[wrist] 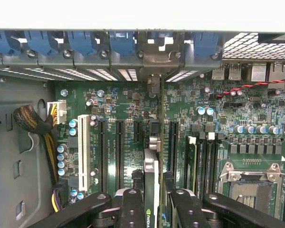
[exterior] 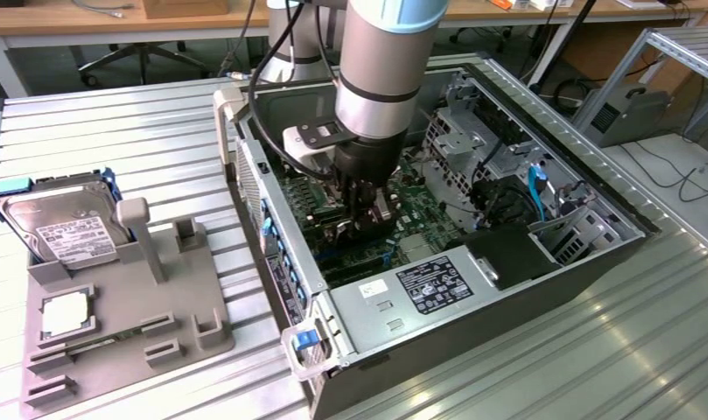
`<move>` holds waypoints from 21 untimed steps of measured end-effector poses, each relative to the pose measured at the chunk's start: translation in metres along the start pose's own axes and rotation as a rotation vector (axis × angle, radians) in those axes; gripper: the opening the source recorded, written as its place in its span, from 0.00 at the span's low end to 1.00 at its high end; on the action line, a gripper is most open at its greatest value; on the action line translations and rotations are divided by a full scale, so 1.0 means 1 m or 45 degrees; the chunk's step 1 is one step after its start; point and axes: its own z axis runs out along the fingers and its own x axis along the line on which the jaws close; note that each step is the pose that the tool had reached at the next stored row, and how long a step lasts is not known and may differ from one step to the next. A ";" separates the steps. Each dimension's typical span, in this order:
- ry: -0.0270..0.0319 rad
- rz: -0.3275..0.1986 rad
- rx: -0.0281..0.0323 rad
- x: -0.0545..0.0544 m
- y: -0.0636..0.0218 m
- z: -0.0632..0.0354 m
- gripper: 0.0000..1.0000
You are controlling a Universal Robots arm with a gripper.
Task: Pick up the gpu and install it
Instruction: 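Insert the gpu into the slot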
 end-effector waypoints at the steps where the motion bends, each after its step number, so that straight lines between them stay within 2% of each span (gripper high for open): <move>1: -0.0011 0.000 0.0009 0.000 -0.0001 0.0005 0.27; 14: -0.0005 0.000 -0.0004 0.000 0.0002 0.0003 0.27; 16: -0.0002 0.000 0.0001 0.000 0.0001 0.0003 0.40; 17: -0.0003 0.000 0.0001 0.000 0.0000 0.0003 0.40; 19: -0.0001 0.000 0.0000 0.000 0.0000 0.0003 0.52; 21: -0.0002 0.000 0.0001 0.000 0.0000 0.0003 0.52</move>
